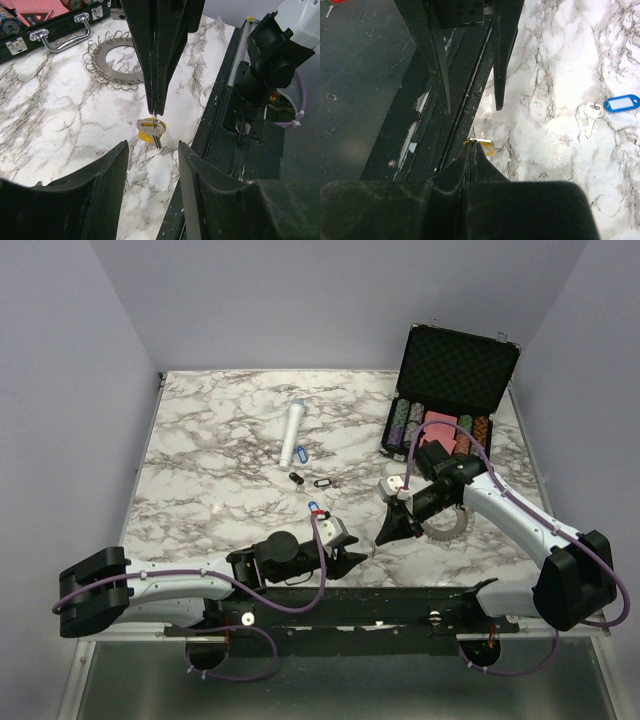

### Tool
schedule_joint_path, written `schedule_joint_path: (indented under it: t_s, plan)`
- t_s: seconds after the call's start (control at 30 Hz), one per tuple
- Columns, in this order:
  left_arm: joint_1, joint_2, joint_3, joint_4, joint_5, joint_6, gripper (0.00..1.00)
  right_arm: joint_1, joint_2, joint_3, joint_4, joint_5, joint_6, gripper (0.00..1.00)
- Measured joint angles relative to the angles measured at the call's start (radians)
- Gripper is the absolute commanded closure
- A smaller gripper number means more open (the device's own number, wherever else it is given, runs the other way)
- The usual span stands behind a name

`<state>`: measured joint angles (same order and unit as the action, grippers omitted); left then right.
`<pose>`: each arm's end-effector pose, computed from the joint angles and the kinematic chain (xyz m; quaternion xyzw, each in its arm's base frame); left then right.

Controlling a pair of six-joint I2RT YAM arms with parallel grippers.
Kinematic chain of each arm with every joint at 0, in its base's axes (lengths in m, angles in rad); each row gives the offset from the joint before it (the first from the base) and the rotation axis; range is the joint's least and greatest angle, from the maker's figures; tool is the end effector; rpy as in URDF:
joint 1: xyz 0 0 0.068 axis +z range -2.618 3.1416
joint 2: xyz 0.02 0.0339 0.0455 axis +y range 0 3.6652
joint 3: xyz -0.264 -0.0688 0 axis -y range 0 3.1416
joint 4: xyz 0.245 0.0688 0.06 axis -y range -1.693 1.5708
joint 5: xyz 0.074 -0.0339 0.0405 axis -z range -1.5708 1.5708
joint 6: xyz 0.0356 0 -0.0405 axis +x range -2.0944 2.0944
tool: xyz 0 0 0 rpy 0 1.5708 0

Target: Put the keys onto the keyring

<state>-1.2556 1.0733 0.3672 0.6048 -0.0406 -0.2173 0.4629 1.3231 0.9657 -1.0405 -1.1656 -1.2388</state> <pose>0.0722 -0.2167 0.2211 0.3562 0.6509 -0.4390 0.5067 0.1831 0.1279 0.2532 -0.6567 0.5127 0.4803 0.2742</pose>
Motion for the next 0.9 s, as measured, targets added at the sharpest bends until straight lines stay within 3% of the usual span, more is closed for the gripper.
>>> schedule_joint_path:
  t_s: [0.47,0.9]
  plan:
    - [0.004,0.069,0.036,0.029,0.011,0.035,0.56,0.000,0.007,0.000,0.000,0.000,0.000,1.00]
    - [0.005,0.107,0.060,0.045,0.013,0.057,0.71,0.000,0.010,0.000,-0.004,-0.001,-0.017,1.00]
